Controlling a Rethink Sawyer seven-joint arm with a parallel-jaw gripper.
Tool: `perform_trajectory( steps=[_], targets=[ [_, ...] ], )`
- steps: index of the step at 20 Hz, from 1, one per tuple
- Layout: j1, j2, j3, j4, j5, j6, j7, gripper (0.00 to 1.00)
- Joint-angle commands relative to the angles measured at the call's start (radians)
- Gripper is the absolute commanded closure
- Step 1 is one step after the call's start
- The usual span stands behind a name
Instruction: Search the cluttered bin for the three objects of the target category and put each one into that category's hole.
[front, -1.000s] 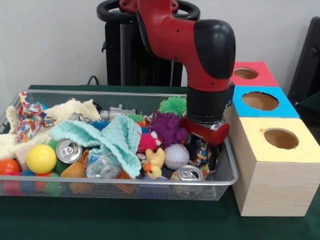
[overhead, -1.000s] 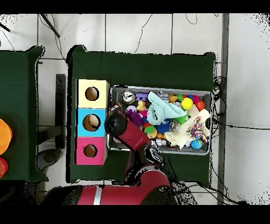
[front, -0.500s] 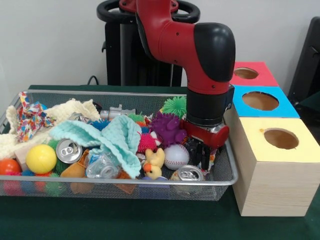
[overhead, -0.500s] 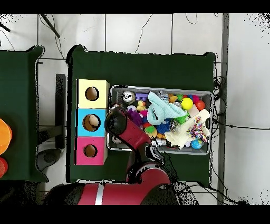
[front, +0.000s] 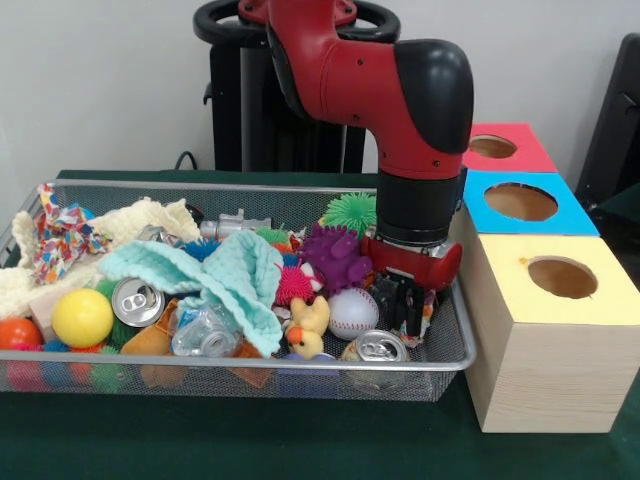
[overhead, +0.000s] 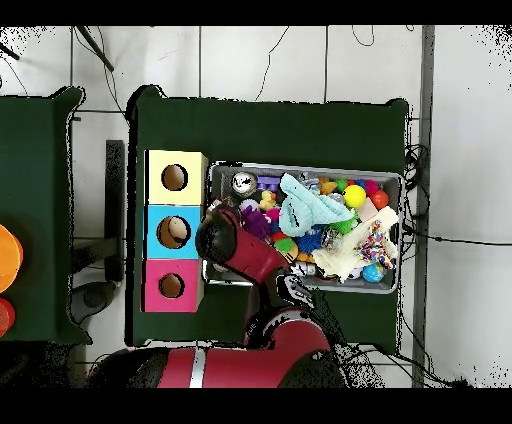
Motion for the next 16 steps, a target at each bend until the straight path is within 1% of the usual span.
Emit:
perform_trajectory(
  steps=[1, 2, 3, 5, 6, 7, 10, 11, 13, 16],
  targets=[
    [-0.086, -0.107, 0.152, 0.002, -0.173, -0.028, 0.095, 1.0],
    [-0.109, -0.131, 0.173, 0.017, -0.194, -0.015, 0.097, 1.0],
    [-0.157, -0.171, 0.225, 0.043, -0.233, 0.019, 0.078, 1.0],
    [-0.198, -0.224, 0.267, 0.068, -0.274, 0.082, 0.052, 1.0],
    [-0.206, -0.24, 0.274, 0.073, -0.283, 0.106, 0.045, 1.0],
    [-0.228, -0.264, 0.301, 0.088, -0.301, 0.131, 0.037, 1.0],
    [-0.248, -0.3, 0.326, 0.107, -0.331, 0.139, 0.056, 1.0],
    [-0.251, -0.306, 0.33, 0.105, -0.327, 0.181, 0.044, 1.0],
    [-0.254, -0.307, 0.34, 0.103, -0.337, 0.234, 0.025, 1.0],
    [-0.244, -0.312, 0.331, 0.101, -0.338, 0.213, 0.06, 1.0]
  ],
)
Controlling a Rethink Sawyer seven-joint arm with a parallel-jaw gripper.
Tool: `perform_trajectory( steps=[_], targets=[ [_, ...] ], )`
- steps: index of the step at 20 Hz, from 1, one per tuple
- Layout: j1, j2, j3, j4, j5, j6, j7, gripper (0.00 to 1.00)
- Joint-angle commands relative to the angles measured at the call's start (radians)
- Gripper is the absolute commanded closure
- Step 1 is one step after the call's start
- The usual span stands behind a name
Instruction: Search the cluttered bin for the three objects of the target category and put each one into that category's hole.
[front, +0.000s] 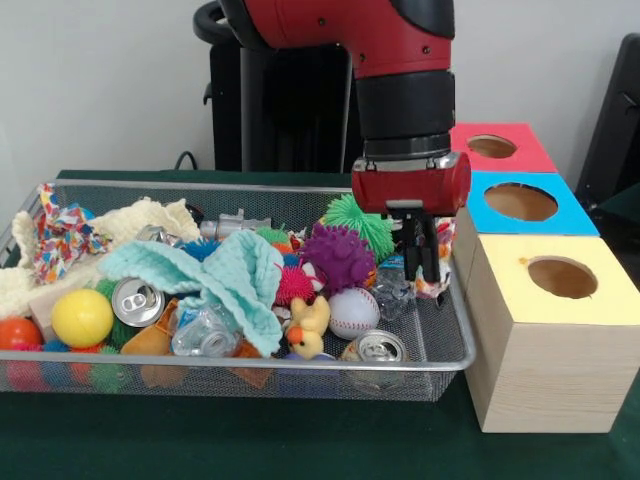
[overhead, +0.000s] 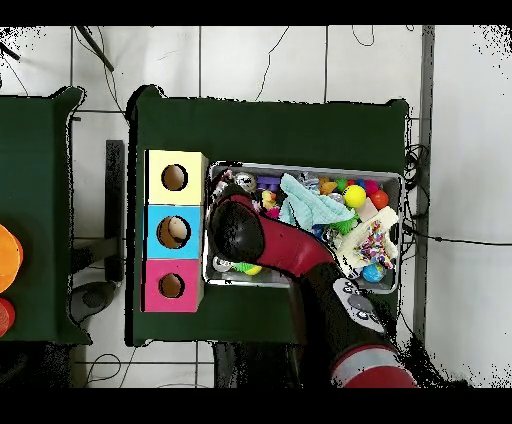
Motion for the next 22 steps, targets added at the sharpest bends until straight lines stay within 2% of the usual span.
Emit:
perform_trajectory(
  steps=[1, 6, 7, 8, 10, 12, 13, 16, 17, 19, 22],
  targets=[
    [0.001, -0.059, 0.113, 0.037, -0.049, 0.145, 0.062, 1.0],
    [0.09, -0.074, 0.034, 0.019, -0.028, 0.223, 0.079, 1.0],
    [0.069, -0.082, 0.09, 0.048, -0.049, 0.19, 0.07, 1.0],
    [0.079, -0.084, 0.092, 0.061, -0.044, 0.165, 0.091, 1.0],
    [0.164, -0.074, 0.046, 0.059, -0.031, 0.121, 0.133, 1.0],
    [0.259, -0.046, -0.023, 0.045, 0.031, 0.091, 0.207, 1.0],
    [0.283, -0.031, -0.021, 0.045, 0.048, 0.057, 0.231, 1.0],
    [0.395, -0.016, -0.11, 0.018, 0.113, -0.032, 0.286, 1.0],
    [0.41, -0.011, -0.112, 0.019, 0.12, -0.086, 0.295, 1.0],
    [0.396, -0.006, -0.083, 0.033, 0.121, -0.141, 0.308, 1.0],
    [0.407, -0.001, -0.097, 0.04, 0.14, -0.228, 0.332, 1.0]
  ],
)
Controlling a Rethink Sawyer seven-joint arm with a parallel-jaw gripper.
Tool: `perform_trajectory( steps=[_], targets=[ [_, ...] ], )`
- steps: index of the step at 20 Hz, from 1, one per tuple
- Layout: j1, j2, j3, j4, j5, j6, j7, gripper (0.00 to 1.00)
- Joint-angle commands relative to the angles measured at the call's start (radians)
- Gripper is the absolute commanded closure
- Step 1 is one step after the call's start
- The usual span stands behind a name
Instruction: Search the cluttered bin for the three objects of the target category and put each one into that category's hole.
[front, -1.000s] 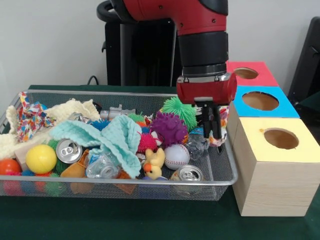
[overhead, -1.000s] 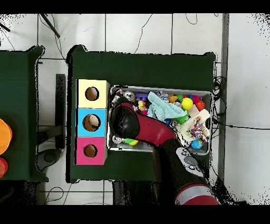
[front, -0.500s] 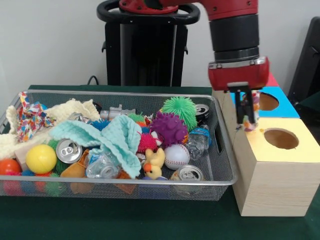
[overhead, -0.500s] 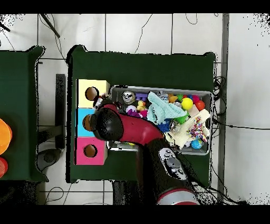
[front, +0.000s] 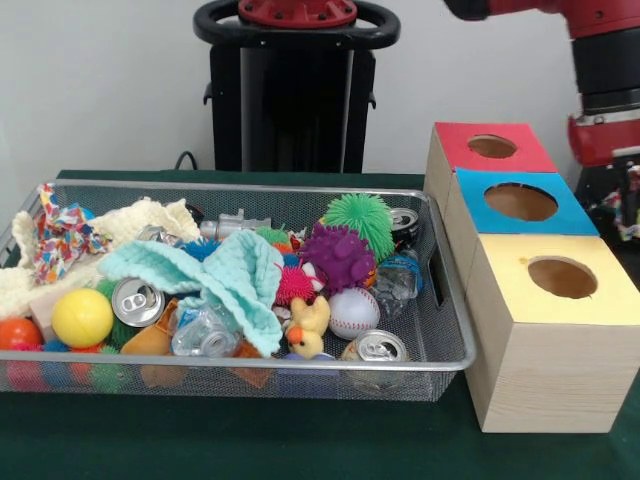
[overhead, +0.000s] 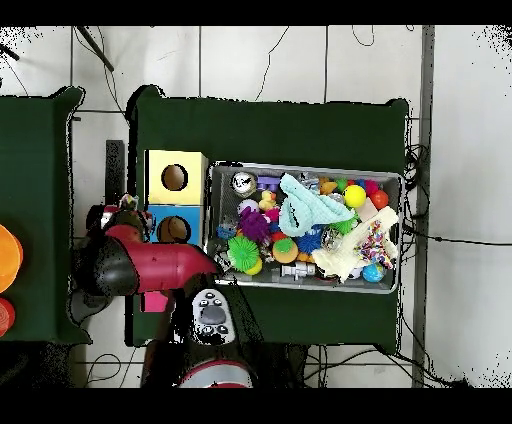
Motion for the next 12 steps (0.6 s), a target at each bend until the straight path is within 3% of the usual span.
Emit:
perform_trajectory(
  steps=[1, 6, 12],
  targets=[
    [0.004, 0.052, -0.051, 0.023, 0.084, -0.176, 0.321, 1.0],
    [0.034, 0.066, -0.092, 0.005, 0.127, -0.213, 0.275, 1.0],
    [-0.024, 0.006, -0.059, 0.023, 0.117, -0.097, 0.231, 1.0]
  ],
)
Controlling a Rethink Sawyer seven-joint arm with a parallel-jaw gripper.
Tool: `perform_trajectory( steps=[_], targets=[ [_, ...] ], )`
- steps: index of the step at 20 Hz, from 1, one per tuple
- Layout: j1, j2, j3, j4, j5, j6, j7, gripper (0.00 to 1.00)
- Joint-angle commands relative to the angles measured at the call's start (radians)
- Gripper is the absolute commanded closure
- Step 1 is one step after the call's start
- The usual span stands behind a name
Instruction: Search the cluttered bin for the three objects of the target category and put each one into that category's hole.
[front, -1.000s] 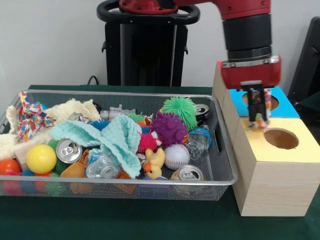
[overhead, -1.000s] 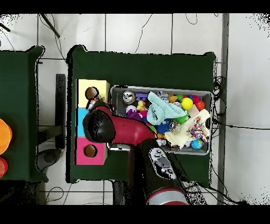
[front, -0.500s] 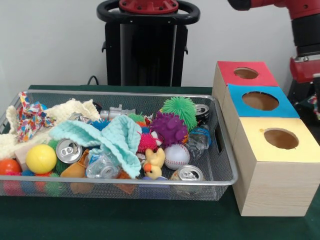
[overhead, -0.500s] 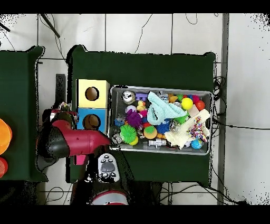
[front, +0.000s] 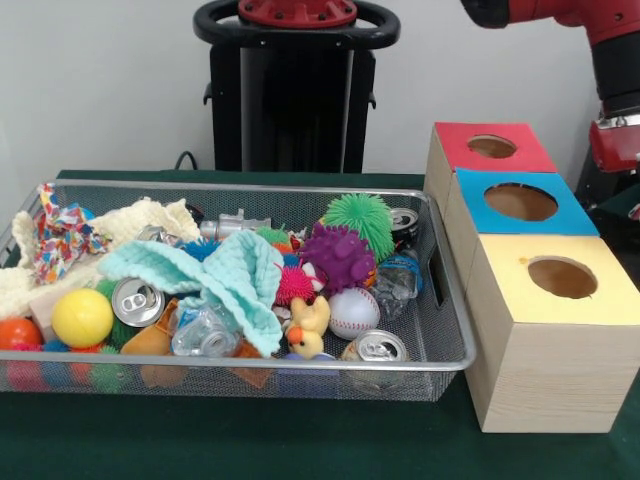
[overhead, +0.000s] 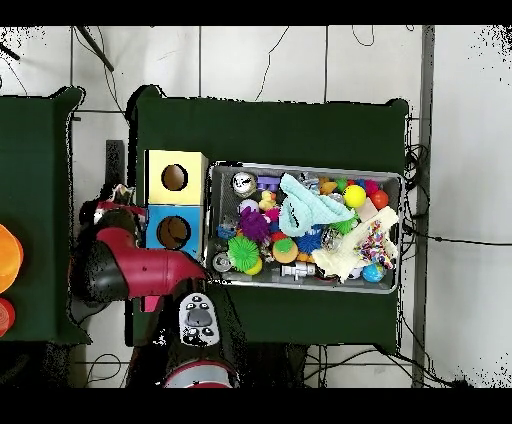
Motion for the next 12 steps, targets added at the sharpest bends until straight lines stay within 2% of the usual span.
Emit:
perform_trajectory(
  steps=[1, 9, 12],
  targets=[
    [-0.073, -0.028, -0.029, 0.021, 0.062, 0.079, 0.219, 1.0],
    [-0.088, -0.063, -0.031, 0.033, 0.057, 0.152, 0.195, 1.0],
    [-0.082, -0.055, -0.04, 0.024, 0.059, 0.158, 0.192, 1.0]
  ],
)
